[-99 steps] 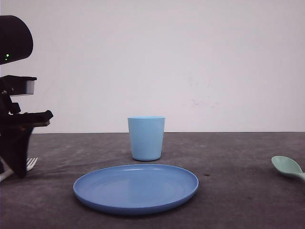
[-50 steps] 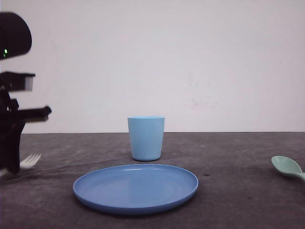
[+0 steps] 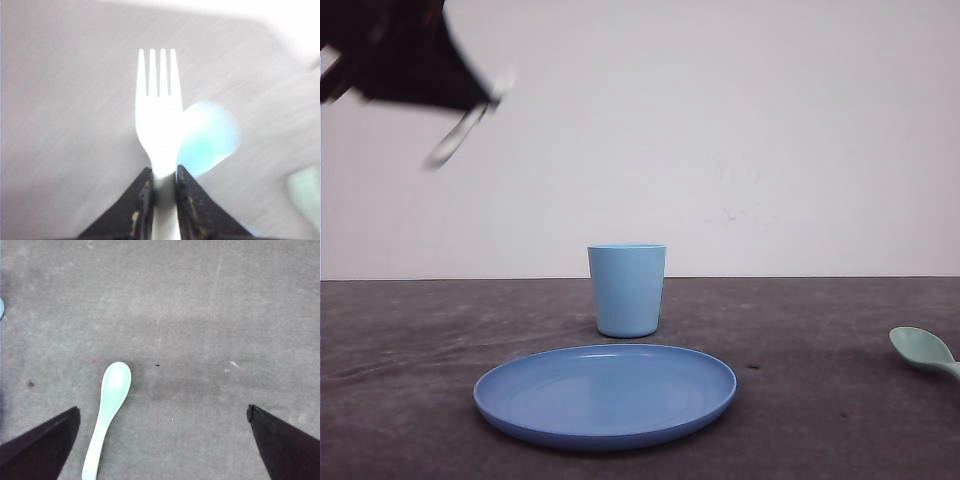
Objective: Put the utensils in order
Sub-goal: 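Lift the white fork with the left gripper toward the blue cup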
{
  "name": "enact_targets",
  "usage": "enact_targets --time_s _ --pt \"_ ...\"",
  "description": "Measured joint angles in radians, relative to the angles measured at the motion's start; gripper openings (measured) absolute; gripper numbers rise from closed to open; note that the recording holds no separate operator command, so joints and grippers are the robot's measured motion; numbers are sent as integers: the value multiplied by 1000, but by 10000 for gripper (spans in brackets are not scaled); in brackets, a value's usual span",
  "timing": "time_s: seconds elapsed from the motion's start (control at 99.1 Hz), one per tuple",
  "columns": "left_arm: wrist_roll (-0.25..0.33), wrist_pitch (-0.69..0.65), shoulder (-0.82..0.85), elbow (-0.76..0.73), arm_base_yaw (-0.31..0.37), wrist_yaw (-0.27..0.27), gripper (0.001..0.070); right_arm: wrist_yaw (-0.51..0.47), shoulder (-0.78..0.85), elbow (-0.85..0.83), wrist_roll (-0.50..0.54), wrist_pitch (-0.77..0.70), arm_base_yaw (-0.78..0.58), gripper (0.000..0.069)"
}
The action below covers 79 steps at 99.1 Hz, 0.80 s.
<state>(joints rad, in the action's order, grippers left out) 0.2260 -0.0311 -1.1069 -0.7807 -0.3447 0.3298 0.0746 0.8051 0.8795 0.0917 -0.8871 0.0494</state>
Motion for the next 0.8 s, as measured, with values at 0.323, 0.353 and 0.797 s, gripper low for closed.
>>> enact_targets --time_s 0.323,0.353,0.797 --pt "0 -393 -69 0 -44 63 40 0 0 0 0 0 0 680" --pt "0 -426 -85 0 -48 63 40 0 0 0 0 0 0 680" --pt "-37 -920 -468 0 -114 63 40 0 0 0 0 0 0 680"
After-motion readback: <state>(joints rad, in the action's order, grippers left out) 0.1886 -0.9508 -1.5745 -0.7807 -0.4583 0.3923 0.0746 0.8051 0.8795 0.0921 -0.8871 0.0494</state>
